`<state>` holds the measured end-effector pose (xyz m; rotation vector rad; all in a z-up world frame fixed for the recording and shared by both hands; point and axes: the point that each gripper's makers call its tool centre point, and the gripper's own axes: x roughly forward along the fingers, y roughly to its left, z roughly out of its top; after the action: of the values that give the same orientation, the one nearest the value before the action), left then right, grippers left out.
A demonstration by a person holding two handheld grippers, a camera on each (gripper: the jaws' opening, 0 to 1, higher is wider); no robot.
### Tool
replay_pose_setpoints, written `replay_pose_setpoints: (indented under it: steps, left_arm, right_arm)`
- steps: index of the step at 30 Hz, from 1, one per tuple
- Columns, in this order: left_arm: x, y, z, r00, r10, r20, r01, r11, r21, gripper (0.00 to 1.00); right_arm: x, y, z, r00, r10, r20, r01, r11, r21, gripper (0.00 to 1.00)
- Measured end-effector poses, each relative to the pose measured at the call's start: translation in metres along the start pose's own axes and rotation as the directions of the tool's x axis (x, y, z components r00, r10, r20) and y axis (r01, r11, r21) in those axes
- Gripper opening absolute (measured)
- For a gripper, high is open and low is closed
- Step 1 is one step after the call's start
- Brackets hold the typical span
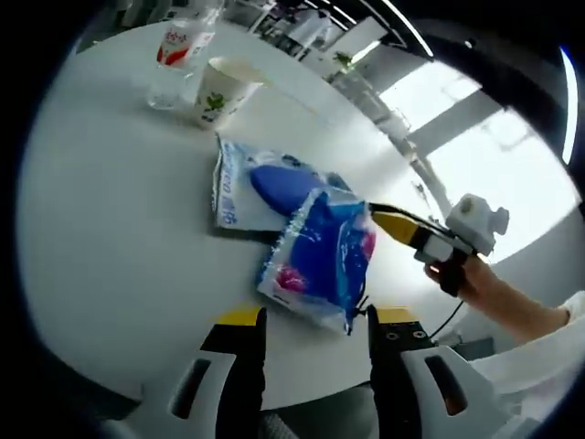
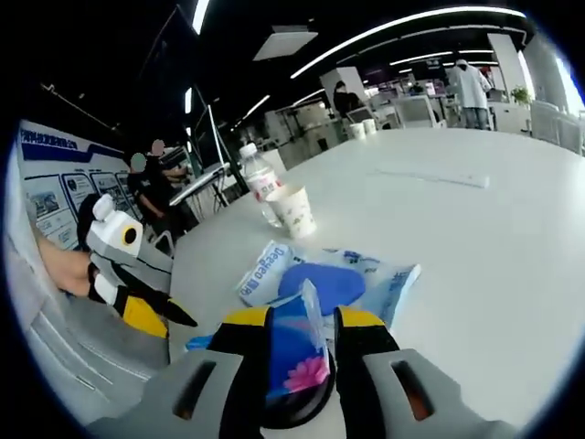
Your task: Arrange the tabletop items into an orderly group along one side of the table until the central work area is clear of visible clutter.
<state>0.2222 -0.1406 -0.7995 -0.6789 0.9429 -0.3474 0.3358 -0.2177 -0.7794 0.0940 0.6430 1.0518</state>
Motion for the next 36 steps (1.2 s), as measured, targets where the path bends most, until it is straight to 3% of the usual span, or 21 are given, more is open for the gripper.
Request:
replay_pose_setpoints:
  steps: [5,11,14,22,27,32,36]
  left_arm:
    - [0.009,-0.008,-0.003,1.000,0.004,-0.011,-0.004,1.000,-0.013,0.43]
    - [0.013,-0.005,-0.003,0.999,0.037,0.015,-0.036,0.998,-0.042,0.44]
    - [0.018,-0.005,-0.011,0.999,0.051,-0.002,-0.051,0.998,-0.044,0.43]
    - [0.027,-0.006,-0.024,0.997,0.066,-0.027,-0.067,0.997,-0.046,0.32]
    - [0.028,-0.004,-0.024,0.996,0.083,-0.019,-0.083,0.996,-0.033,0.17]
    - [0.026,-0.002,-0.022,0.995,0.096,-0.002,-0.096,0.995,-0.004,0.02]
    - [0.020,0.001,-0.018,0.994,0.108,0.027,-0.108,0.994,0.003,0.00]
  right_arm:
    - [0.004,-0.003,-0.006,0.999,0.016,-0.037,-0.017,1.000,-0.026,0.24]
    - [0.005,-0.005,-0.008,0.998,0.043,-0.050,-0.044,0.999,-0.026,0.24]
    - [0.006,-0.004,-0.011,0.996,0.060,-0.065,-0.062,0.997,-0.037,0.22]
    - [0.007,-0.003,-0.015,0.994,0.080,-0.075,-0.081,0.996,-0.023,0.15]
    - [0.004,-0.002,-0.017,0.993,0.084,-0.078,-0.086,0.996,-0.023,0.01]
    - [0.000,0.001,-0.017,0.993,0.092,-0.071,-0.093,0.996,-0.009,0.00]
    - [-0.006,0.004,-0.012,0.995,0.096,-0.042,-0.096,0.995,-0.014,0.00]
